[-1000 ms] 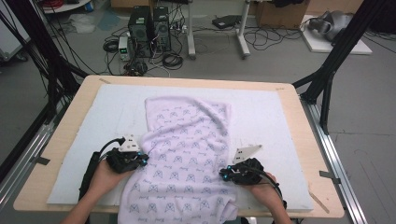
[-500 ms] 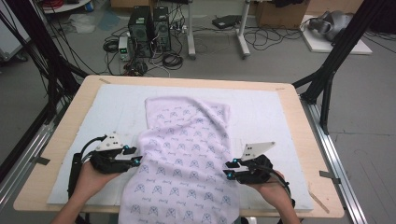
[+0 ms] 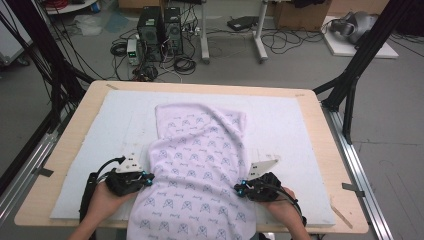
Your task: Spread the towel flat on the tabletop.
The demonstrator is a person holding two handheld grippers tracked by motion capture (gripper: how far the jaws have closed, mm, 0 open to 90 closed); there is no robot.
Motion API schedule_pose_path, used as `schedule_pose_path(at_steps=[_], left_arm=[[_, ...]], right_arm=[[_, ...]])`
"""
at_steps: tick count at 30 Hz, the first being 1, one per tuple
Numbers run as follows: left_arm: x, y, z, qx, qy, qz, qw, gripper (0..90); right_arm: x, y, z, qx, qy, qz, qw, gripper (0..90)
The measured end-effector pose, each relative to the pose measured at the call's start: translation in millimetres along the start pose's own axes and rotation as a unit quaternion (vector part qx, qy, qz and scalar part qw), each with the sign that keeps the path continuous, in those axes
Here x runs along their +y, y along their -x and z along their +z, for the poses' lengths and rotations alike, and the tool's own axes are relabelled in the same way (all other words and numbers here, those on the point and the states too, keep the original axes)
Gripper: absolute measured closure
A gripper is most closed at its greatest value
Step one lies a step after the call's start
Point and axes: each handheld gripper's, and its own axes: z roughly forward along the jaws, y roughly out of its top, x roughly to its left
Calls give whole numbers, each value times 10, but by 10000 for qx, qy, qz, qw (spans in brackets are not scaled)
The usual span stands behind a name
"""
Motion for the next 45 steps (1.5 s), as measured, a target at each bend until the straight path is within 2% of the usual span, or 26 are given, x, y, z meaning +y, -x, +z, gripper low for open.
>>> schedule_pose_path(at_steps=[1,4,6,7,8,9,11,13,16,18,19,20,22,24,27,28,31,33,34,35,36,39,41,42,43,45], left_arm=[[0,0,0,0,0,0,10000,870],[-112,146,-202,-16,99,204,9997,870],[-143,203,-301,-77,194,270,9994,859],[-143,203,-301,-77,194,270,9994,813],[-127,218,-358,-20,299,233,9993,664],[-127,218,-358,-20,299,233,9993,598],[-66,175,-314,-158,444,218,9987,554],[-31,159,-180,-227,372,253,9987,539],[-32,126,63,-325,32,321,9990,596],[-60,134,94,-325,108,406,9986,733],[-60,134,94,-325,108,406,9986,851],[-77,158,58,-141,72,469,9988,859],[-102,196,8,20,42,534,9986,867],[-121,204,-44,41,79,512,9986,868],[-157,206,-156,74,141,424,9990,869],[-182,212,-263,78,143,424,9990,869],[-220,239,-443,61,162,409,9990,866],[-217,235,-500,-18,224,332,9992,806],[-202,223,-499,-37,235,295,9993,719],[-202,223,-499,-37,235,295,9993,667],[-183,204,-443,-147,301,264,9991,647],[-165,184,-283,-123,230,280,9993,605],[-170,172,-213,-135,163,294,9993,602],[-192,152,-112,-136,41,304,9994,627],[-215,131,-75,-174,57,318,9993,666],[-226,105,-94,-188,89,250,9995,773]], right_arm=[[0,0,0,0,0,0,10000,869],[-4,-83,-53,240,67,-65,9997,870],[17,-131,-122,357,246,-133,9990,836],[17,-131,-122,357,246,-133,9990,836],[47,-128,-213,241,451,-62,9987,747],[54,-118,-225,232,444,-71,9987,720],[68,-96,-209,204,321,-65,9993,628],[71,-80,-138,338,244,-71,9991,609],[60,-80,13,336,90,-92,9994,609],[48,-80,97,371,22,-64,9993,689],[44,-91,106,327,118,-122,9993,763],[51,-89,120,392,124,-97,9991,811],[82,-99,136,420,81,-175,9989,865],[123,-135,143,466,68,-332,9983,873],[145,-182,140,558,107,-401,9976,875],[169,-246,128,754,165,-443,9960,876],[194,-335,60,1029,415,-526,9924,831],[191,-338,-37,800,584,-428,9942,735],[176,-304,-76,619,613,-364,9955,703],[176,-304,-76,619,613,-364,9955,703],[145,-204,-118,286,469,-207,9983,680],[133,-172,-55,195,348,-216,9990,654],[130,-171,-16,250,299,-229,9990,647],[114,-163,75,212,99,-292,9993,637],[104,-153,95,169,65,-267,9995,635],[66,-121,75,225,255,-131,9993,656]])
